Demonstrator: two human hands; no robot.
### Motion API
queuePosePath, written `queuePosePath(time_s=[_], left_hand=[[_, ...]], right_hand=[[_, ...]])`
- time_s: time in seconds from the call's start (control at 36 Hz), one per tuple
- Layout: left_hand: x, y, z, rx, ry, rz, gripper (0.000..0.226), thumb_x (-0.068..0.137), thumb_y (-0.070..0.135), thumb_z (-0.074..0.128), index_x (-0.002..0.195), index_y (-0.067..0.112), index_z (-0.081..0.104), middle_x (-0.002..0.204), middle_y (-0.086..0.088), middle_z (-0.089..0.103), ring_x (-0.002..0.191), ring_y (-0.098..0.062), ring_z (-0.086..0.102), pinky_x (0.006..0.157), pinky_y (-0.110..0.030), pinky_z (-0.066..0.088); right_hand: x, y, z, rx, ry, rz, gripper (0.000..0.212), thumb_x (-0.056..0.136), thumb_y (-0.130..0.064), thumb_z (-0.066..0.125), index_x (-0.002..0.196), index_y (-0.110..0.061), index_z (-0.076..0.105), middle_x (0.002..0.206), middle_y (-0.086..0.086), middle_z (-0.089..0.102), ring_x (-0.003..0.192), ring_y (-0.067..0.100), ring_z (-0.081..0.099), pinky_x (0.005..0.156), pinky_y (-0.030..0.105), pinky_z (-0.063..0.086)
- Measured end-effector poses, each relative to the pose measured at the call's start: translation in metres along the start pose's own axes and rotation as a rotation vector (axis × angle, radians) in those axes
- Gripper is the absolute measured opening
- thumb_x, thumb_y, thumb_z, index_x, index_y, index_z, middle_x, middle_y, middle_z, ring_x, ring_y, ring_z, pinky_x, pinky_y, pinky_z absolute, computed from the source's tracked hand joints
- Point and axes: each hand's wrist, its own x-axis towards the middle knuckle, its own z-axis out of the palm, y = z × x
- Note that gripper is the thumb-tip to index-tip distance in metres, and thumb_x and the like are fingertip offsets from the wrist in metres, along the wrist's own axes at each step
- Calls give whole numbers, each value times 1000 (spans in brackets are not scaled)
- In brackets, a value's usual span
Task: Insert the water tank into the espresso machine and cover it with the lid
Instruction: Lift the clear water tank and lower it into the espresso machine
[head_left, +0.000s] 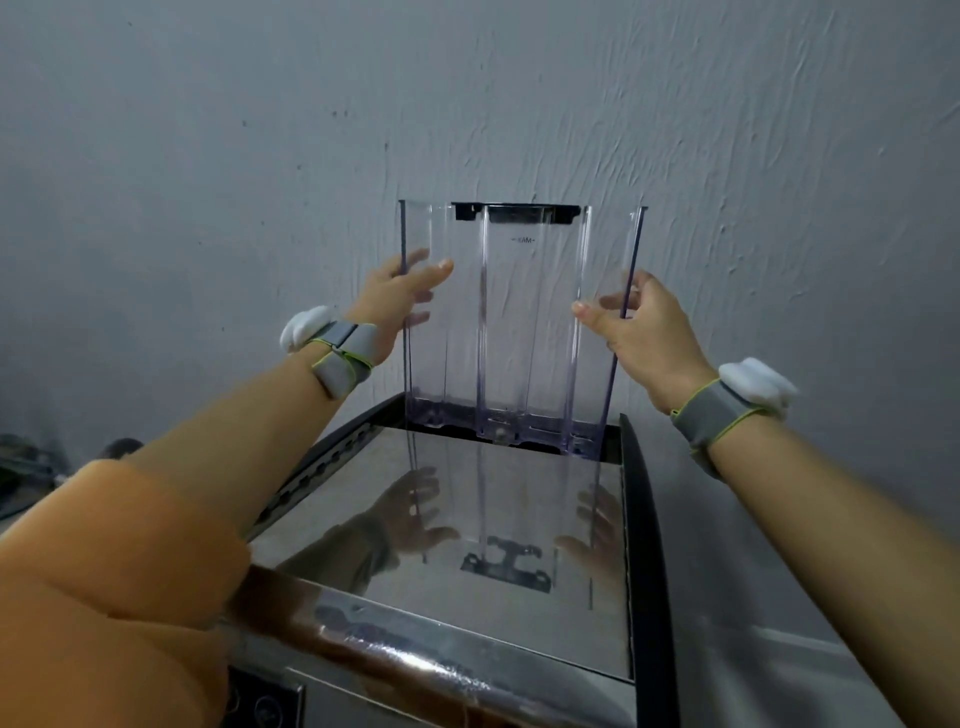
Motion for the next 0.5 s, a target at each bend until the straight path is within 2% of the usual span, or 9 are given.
queuePosePath(time_s=[0.14, 0.19, 0.28, 0.36, 0.44, 0.5], left_hand=[[-5, -11, -4, 81, -20, -25, 67, 84, 39, 66, 141, 16, 41, 129, -8, 55, 110, -24, 57, 91, -40, 53], [-7, -13, -6, 117, -48, -55, 67, 84, 38, 67, 141, 15, 41, 128, -10, 56, 108, -24, 59, 91, -44, 54], [-11, -19, -8, 180, -70, -69, 68, 84, 36, 68, 141, 13, 40, 124, -11, 57, 103, -24, 61, 88, -45, 56], [-17, -24, -8, 236, -66, -62, 70, 82, 33, 70, 141, 16, 36, 116, -12, 60, 97, -25, 64, 82, -46, 58], [-21, -27, -8, 268, -71, -59, 77, 80, 31, 73, 142, 27, 28, 104, -9, 63, 94, -28, 66, 77, -48, 60], [-25, -29, -10, 274, -64, -61, 86, 78, 28, 75, 144, 33, 19, 99, -8, 64, 94, -30, 67, 75, -51, 60]], right_hand=[[-6, 12, 1, 20, -34, 24, 82, 80, -42, 70, 145, -19, 27, 125, 5, 57, 111, 23, 58, 97, 47, 51], [-8, 16, 1, 21, -68, 32, 98, 79, -37, 72, 151, -28, 7, 127, 5, 55, 107, 24, 60, 96, 48, 51], [-13, 21, 2, -41, -128, -2, 115, 80, -30, 74, 147, -38, -19, 136, 10, 50, 106, 29, 62, 98, 52, 49], [-15, 25, 3, -77, -156, -34, 118, 78, -27, 75, 144, -44, -22, 146, 13, 43, 119, 34, 57, 104, 53, 44], [-17, 31, 5, -101, -174, -68, 119, 77, -27, 77, 145, -43, -20, 156, 9, 31, 126, 32, 54, 107, 42, 39], [-18, 33, 7, -112, -170, -84, 119, 75, -28, 78, 147, -43, -16, 155, 9, 34, 125, 33, 55, 105, 37, 39]])
